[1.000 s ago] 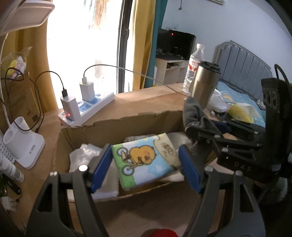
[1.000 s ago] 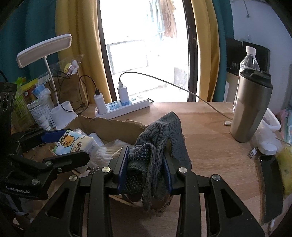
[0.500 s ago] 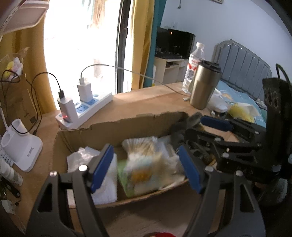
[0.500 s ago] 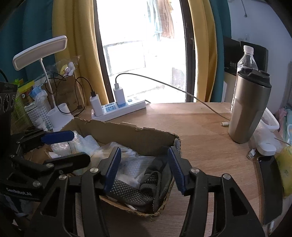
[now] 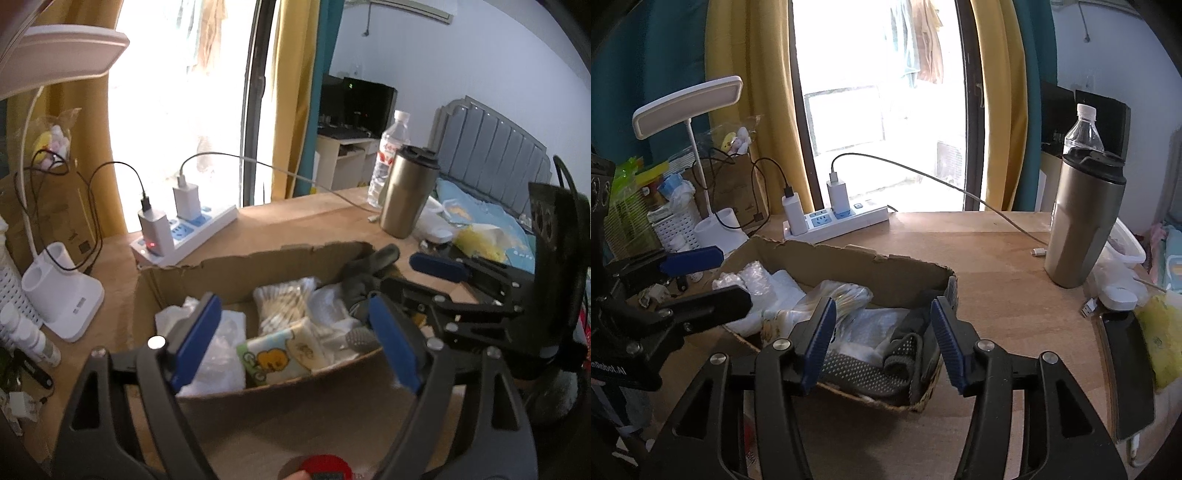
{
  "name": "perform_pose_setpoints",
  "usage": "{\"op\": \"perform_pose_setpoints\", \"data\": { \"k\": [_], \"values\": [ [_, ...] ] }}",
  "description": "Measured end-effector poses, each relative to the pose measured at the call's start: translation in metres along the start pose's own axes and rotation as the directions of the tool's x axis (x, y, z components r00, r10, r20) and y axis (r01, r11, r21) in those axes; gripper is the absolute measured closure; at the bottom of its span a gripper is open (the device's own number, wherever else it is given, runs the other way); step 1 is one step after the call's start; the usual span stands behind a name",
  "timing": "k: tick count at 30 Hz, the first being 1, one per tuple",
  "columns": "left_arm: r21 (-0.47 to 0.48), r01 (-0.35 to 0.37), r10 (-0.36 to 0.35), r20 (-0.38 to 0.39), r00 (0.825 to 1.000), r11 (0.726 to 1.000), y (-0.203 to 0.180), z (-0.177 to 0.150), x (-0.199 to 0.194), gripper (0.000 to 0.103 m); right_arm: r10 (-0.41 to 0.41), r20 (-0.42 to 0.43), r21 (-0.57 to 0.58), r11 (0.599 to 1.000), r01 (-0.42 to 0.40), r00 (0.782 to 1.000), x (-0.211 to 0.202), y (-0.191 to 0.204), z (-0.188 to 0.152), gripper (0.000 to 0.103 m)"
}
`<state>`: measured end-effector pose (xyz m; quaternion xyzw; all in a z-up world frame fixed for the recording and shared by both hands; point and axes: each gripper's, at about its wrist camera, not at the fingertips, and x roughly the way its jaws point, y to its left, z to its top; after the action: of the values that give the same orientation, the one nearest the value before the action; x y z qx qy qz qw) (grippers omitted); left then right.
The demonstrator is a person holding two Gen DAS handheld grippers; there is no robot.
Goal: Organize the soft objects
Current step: 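Open both tools over the box and withdraw them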
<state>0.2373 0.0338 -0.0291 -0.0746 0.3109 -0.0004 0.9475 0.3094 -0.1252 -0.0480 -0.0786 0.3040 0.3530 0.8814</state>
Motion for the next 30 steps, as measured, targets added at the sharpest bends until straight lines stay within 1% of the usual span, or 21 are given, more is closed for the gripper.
{"op": "perform_pose_setpoints", "data": {
  "k": [15,30],
  "values": [
    [-0.032,-0.007,0.009,0.041,0.999,0.999,0.01,-0.018,-0.037,0.018,-0.019,0.007,-0.029,0.999,0.019,1.0,-0.028,0.025,-0.009,0.046],
    [-0.085,-0.022,0.026,0.045,0.999,0.996,0.03,-0.055,-0.067,0.018,-0.036,-0.039,-0.06,0.998,0.033,0.999,-0.044,0.06,-0.04,0.046]
  ]
}}
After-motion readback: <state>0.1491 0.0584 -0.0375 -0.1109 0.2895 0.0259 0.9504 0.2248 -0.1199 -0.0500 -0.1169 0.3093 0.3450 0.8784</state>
